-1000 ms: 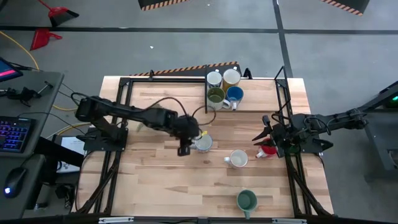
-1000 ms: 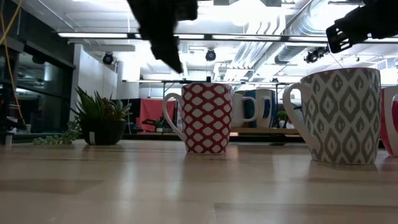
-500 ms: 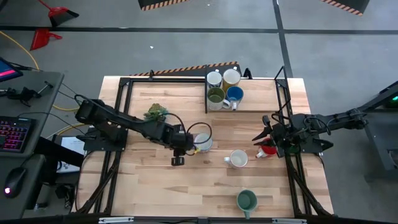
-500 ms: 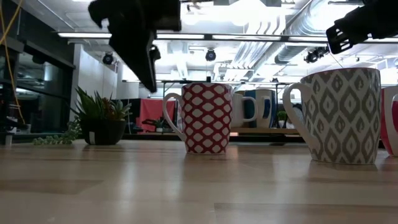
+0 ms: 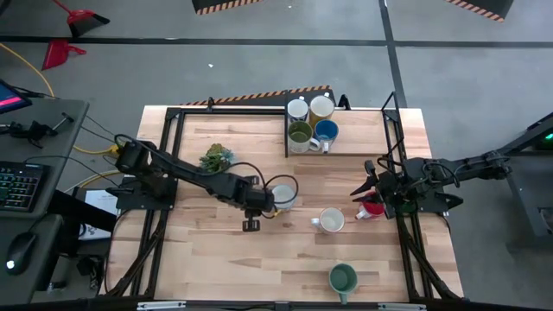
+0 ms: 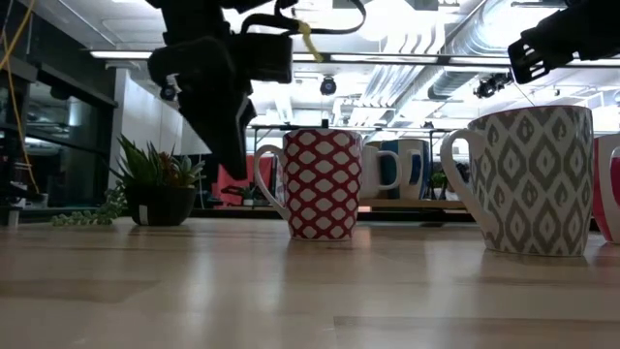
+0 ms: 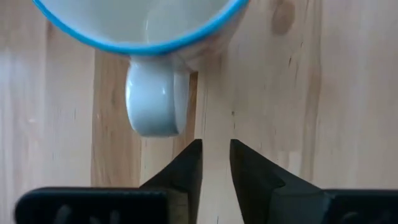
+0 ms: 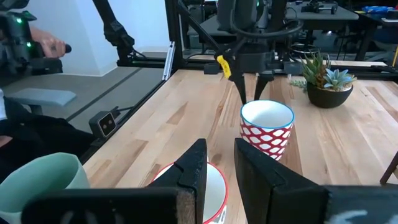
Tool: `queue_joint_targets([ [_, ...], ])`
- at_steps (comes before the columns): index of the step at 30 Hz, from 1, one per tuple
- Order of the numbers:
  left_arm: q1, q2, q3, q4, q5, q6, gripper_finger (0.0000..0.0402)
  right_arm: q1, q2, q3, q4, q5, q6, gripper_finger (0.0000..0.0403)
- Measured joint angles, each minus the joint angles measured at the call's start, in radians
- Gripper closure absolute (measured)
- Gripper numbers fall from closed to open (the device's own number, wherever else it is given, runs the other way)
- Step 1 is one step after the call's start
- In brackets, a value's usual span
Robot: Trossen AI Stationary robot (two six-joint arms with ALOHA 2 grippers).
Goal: Place coffee mugs
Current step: Put the white red mug on the shelf
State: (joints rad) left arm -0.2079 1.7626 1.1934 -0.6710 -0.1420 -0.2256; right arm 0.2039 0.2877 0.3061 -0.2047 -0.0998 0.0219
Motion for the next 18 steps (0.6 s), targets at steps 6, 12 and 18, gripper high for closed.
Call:
queue_joint_targets([
  [6,0.024,0.000,0.000,0.065,-0.007,0.056,0.0386,0.000,0.000,0.000,0.000,0.000,0.000,0.0339],
  [12,0.044,0.000,0.000,0.101,-0.007,0.075,0.0400,0.000,0.000,0.000,0.001,0.000,0.000,0.0339],
  [18,0.056,0.000,0.000,0.151,-0.007,0.107,0.0401,0.000,0.000,0.000,0.001,0.000,0.000,0.0339],
])
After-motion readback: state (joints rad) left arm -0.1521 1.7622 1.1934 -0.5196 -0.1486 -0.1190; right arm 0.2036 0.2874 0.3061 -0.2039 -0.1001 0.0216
